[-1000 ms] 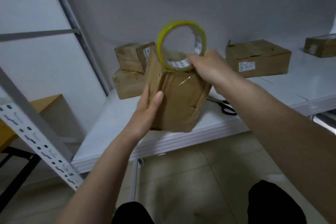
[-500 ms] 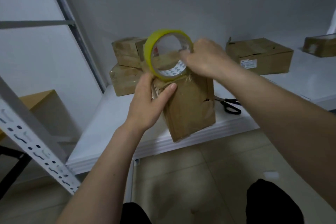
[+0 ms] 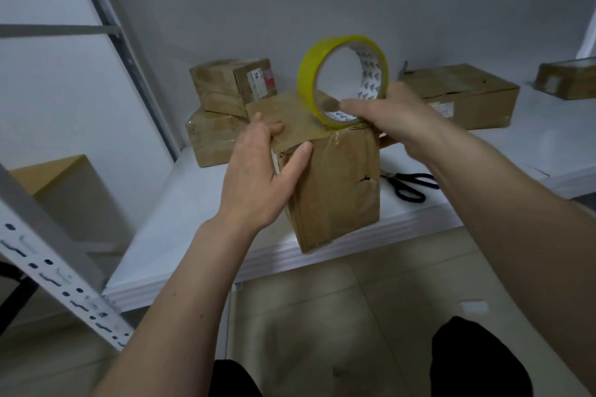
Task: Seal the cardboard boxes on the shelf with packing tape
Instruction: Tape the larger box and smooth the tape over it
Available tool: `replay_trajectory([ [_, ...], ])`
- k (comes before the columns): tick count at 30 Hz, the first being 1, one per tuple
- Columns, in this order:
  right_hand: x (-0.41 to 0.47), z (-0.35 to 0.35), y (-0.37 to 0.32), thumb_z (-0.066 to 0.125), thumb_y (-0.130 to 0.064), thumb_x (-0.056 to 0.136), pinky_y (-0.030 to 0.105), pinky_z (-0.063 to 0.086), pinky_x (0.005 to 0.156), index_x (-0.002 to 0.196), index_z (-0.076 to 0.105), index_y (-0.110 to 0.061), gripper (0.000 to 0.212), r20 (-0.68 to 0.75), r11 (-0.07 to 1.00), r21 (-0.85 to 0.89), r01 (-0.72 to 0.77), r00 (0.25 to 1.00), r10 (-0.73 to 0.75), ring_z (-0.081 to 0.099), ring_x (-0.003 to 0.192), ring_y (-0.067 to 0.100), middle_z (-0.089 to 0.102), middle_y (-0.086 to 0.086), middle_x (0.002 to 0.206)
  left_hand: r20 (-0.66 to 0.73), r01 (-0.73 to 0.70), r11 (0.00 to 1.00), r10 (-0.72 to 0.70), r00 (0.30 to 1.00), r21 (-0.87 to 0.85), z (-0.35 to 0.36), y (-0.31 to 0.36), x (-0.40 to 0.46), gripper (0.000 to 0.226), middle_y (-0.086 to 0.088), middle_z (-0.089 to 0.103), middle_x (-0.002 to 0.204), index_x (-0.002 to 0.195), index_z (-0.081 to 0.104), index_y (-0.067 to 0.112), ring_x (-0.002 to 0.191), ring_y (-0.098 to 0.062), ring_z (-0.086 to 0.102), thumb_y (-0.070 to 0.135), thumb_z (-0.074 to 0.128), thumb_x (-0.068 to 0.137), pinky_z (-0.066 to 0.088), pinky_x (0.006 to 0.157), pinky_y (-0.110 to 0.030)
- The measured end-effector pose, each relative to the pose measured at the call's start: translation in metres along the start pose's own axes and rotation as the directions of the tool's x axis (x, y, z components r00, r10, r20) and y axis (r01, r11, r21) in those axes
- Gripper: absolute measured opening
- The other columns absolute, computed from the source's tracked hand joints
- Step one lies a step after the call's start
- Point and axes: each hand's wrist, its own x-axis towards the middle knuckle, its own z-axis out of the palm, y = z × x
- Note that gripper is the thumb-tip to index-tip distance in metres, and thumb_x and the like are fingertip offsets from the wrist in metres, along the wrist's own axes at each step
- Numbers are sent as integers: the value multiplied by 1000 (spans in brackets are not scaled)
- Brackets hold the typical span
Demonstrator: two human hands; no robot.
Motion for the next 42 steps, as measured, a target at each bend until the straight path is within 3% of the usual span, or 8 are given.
replay_trajectory([
  [8, 4, -14, -11, 50, -11, 96, 31, 57, 46, 109, 58, 4, 21, 14, 997, -69, 19, 1000, -18, 66, 59, 26, 65, 18, 86, 32, 26, 1000, -26, 999, 13, -6, 1, -2, 74, 10, 44, 145, 137, 46, 20, 133, -3, 38, 69, 46, 82, 33, 98, -23],
  [15, 4, -24, -9, 52, -5, 95, 29, 56, 45, 107, 55, 3, 15, 9, 990, 129, -59, 998, 58, 68, 51, 20, 65, 18, 84, 116, 37, 997, -44, 992, 62, -16, 8, -1, 82, 10, 47, 139, 136, 47, 21, 124, -4, 44, 78, 49, 77, 38, 98, -27],
  [20, -2, -8, 0, 66, -20, 89, 33, 60, 53, 97, 63, -10, 14, -36, 994, 103, -26, 999, 30, 66, 53, 17, 69, 8, 78, 314, -25, 879, -143, 939, 477, -42, 47, 31, 88, -6, 57, 124, 119, 58, 36, 123, -26, 48, 99, 30, 64, 36, 108, -42],
  [23, -4, -5, 3, 65, -25, 89, 37, 60, 61, 89, 62, -14, 11, -47, 995, 91, -39, 998, 44, 64, 59, 21, 68, 6, 77, 396, -81, 791, -211, 894, 606, -27, 59, 46, 82, -15, 44, 141, 139, 44, 44, 134, -34, 40, 91, 35, 72, 33, 109, -44],
  [27, -3, -11, 0, 55, -16, 95, 42, 60, 57, 101, 61, -2, 16, -63, 998, 69, -12, 998, 16, 66, 62, 29, 67, 14, 83, 409, 33, 955, -157, 899, 294, -11, 42, 43, 86, -2, 27, 157, 143, 43, 32, 147, -23, 22, 79, 58, 73, 22, 120, -43],
  [32, 2, -19, -6, 50, -9, 96, 43, 60, 53, 102, 58, 6, 18, -25, 999, -13, 41, 999, -42, 68, 59, 33, 64, 22, 83, 442, 46, 952, -184, 878, 303, -9, 39, 49, 114, 3, 42, 153, 150, 34, 34, 141, -21, 36, 94, 40, 53, 28, 117, -47],
  [39, 5, -37, 5, 48, 2, 96, 40, 59, 53, 96, 54, -10, 13, 101, 901, 416, -125, 991, 91, 69, 78, 26, 64, 14, 100, 399, 126, 940, -253, 881, 318, -11, 40, 48, 126, -1, 42, 152, 156, 19, 28, 141, -30, 35, 93, 46, 51, 36, 113, -48],
  [42, 7, -42, 17, 49, 1, 96, 37, 57, 47, 97, 52, -10, 11, 151, 818, 525, -234, 972, 181, 70, 73, 24, 63, 14, 102, 418, 121, 942, -251, 873, 313, -11, 41, 47, 121, -2, 38, 154, 157, 13, 26, 141, -28, 35, 88, 51, 62, 35, 113, -47],
])
